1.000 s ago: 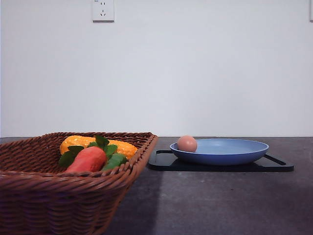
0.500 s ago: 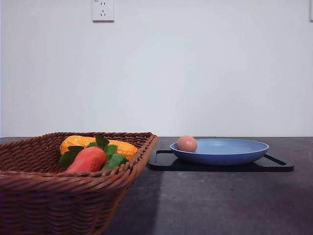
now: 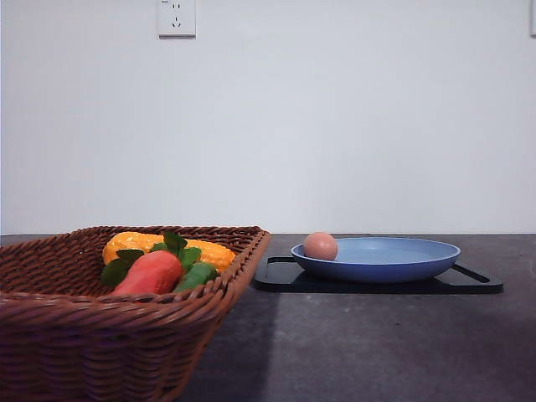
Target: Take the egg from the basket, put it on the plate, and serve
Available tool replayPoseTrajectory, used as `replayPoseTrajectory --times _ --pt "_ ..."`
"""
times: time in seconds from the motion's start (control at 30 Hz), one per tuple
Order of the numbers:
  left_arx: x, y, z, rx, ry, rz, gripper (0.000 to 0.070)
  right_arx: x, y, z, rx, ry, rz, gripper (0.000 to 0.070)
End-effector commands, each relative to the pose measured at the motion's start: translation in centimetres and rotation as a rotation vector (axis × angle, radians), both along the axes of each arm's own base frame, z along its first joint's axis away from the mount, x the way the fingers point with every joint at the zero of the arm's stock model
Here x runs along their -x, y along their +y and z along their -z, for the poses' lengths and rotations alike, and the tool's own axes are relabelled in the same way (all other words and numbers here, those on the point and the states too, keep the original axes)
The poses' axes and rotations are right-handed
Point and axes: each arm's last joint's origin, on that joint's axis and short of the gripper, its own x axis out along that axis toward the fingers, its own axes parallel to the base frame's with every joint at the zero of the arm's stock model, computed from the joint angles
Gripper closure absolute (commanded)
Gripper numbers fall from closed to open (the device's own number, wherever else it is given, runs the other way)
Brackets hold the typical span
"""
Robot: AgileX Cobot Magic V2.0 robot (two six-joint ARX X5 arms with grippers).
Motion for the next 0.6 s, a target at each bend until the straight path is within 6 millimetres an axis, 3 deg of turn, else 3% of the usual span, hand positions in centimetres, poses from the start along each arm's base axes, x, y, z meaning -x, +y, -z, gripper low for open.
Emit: replayPoseTrajectory --times 0.0,0.57 --pt "-0.08 0.01 0.91 0.007 0.033 0.001 0.07 -0.04 -0.02 0.08 -0.011 -0.006 0.005 0.07" --pt "-0.08 0.01 0.91 0.007 0.033 0.001 0.07 -0.04 -0.02 0.08 -0.011 -0.006 0.005 0.07"
